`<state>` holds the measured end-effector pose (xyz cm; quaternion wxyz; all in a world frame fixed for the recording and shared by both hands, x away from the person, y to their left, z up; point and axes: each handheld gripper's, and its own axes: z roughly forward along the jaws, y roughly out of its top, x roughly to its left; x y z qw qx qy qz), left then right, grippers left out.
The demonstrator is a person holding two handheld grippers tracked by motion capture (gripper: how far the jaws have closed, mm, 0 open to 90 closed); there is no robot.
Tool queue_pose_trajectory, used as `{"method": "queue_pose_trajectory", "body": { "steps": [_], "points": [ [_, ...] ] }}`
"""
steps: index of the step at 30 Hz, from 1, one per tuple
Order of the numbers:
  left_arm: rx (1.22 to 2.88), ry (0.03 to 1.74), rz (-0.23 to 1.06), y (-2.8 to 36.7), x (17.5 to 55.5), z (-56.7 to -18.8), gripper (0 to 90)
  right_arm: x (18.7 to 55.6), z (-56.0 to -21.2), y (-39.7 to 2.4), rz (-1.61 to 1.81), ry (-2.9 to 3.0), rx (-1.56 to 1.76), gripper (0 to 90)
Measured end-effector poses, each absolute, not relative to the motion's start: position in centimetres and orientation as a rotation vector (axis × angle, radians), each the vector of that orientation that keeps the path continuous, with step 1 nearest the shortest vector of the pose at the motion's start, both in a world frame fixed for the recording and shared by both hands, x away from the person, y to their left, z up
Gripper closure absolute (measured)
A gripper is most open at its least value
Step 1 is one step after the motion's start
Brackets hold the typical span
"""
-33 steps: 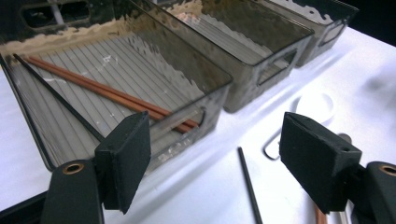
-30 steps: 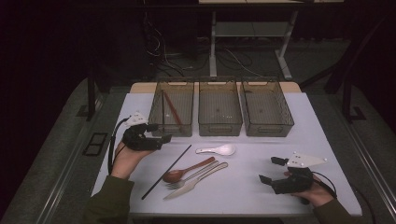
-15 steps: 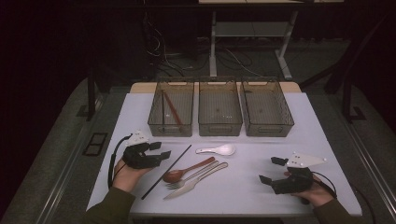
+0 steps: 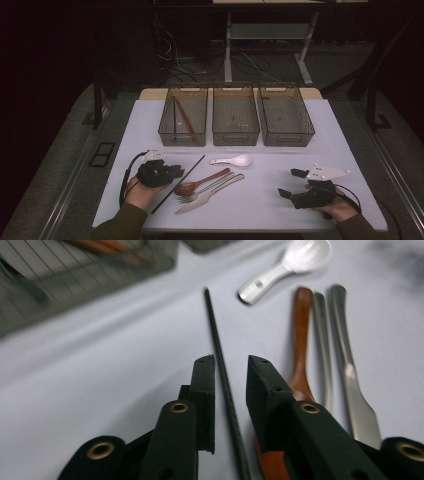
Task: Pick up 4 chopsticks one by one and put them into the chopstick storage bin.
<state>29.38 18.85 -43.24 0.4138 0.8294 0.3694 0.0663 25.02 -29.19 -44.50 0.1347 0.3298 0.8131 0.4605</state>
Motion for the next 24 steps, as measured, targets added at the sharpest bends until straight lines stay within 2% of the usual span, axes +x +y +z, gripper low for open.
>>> {"method": "queue_pose_trajectory", "body": {
  "steps": [24],
  "points": [
    [2.192, 0.926, 0.179, 18.0, 29.5, -44.5, 80.0, 25.0, -44.5, -29.2, 1.327, 2.364, 0.945, 14.0]
  ]
}}
